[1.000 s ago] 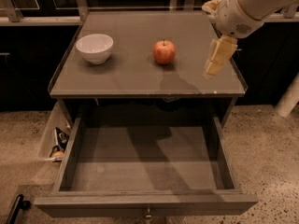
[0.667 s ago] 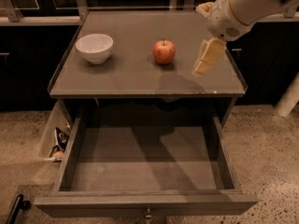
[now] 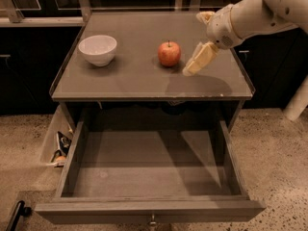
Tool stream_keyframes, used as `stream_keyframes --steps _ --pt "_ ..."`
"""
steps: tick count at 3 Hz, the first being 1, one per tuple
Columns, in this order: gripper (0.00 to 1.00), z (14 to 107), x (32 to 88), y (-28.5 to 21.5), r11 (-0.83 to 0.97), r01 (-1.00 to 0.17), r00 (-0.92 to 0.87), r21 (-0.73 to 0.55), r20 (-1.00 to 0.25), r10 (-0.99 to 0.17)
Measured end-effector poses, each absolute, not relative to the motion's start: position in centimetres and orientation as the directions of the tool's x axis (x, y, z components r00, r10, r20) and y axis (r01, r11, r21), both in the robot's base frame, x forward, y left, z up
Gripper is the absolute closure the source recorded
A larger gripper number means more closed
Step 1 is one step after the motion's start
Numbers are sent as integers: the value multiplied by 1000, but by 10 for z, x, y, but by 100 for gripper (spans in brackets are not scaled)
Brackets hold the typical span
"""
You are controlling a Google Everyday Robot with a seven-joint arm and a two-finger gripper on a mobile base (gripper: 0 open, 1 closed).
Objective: Place apple into top drawer
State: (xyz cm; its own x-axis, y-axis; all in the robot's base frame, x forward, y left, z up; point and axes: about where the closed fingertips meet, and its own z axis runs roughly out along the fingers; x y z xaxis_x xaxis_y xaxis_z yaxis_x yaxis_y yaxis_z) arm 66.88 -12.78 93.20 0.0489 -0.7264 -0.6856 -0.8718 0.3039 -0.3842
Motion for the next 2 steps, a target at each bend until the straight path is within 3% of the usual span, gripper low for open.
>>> stream_keyframes --steps 2 --pt "0 894 700 -110 366 -900 -54 -238 -772 -633"
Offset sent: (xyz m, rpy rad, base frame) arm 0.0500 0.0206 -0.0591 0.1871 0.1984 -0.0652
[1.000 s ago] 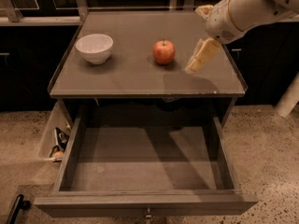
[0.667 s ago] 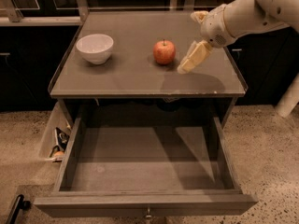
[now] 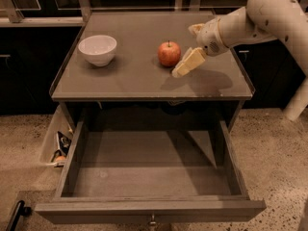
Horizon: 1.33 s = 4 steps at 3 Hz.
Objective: Place apple into top drawer
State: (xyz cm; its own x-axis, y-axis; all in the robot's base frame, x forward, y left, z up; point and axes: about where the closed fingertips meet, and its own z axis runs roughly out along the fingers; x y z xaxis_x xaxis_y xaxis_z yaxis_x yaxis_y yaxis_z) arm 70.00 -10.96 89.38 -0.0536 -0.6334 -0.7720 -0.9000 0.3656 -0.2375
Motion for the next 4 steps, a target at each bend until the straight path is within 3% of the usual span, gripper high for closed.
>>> stream_keyframes --steps 4 --pt "0 877 738 -89 404 -906 -120 -129 -836 -536"
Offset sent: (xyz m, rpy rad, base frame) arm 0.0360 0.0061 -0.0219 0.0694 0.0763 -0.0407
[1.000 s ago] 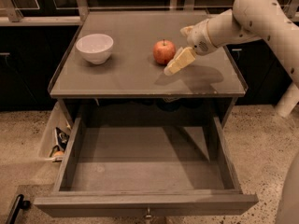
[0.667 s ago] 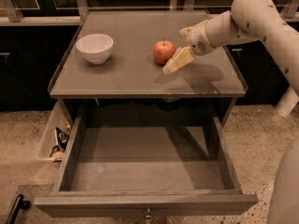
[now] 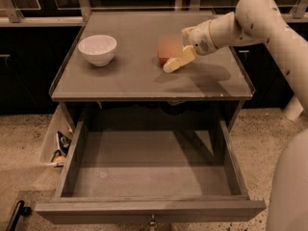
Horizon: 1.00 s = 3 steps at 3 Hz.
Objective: Place apple into top drawer
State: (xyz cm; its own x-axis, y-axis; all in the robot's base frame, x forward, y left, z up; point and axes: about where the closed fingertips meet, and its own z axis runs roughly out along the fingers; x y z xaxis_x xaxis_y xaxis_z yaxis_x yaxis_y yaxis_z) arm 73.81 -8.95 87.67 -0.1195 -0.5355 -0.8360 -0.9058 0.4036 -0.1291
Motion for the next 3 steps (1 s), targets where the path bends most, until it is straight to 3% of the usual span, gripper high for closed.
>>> stream_keyframes --steps 2,3 --pt "0 869 747 -72 383 -920 -136 -86 -846 -516" --pt "18 869 747 -72 382 -920 -136 -86 -846 -516"
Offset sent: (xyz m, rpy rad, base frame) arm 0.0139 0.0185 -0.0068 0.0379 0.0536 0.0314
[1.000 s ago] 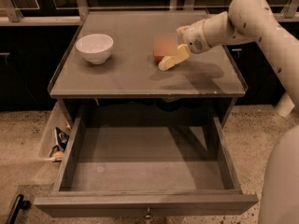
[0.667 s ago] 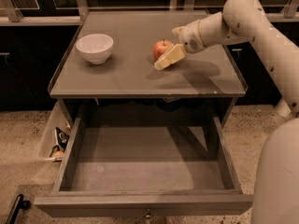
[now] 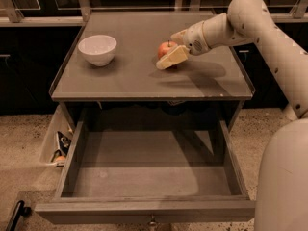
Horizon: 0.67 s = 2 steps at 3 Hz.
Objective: Place apple into top drawer
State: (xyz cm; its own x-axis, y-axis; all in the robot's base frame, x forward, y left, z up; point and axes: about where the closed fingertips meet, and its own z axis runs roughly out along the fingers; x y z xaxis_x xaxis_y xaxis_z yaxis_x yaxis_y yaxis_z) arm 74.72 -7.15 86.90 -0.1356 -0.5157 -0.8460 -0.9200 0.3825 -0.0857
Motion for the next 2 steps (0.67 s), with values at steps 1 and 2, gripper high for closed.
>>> stream_keyframes --steps 1,2 --pt "42 869 747 -71 382 -920 -136 -86 -846 -516" --pt "65 869 747 -71 382 -920 -136 -86 -846 -516"
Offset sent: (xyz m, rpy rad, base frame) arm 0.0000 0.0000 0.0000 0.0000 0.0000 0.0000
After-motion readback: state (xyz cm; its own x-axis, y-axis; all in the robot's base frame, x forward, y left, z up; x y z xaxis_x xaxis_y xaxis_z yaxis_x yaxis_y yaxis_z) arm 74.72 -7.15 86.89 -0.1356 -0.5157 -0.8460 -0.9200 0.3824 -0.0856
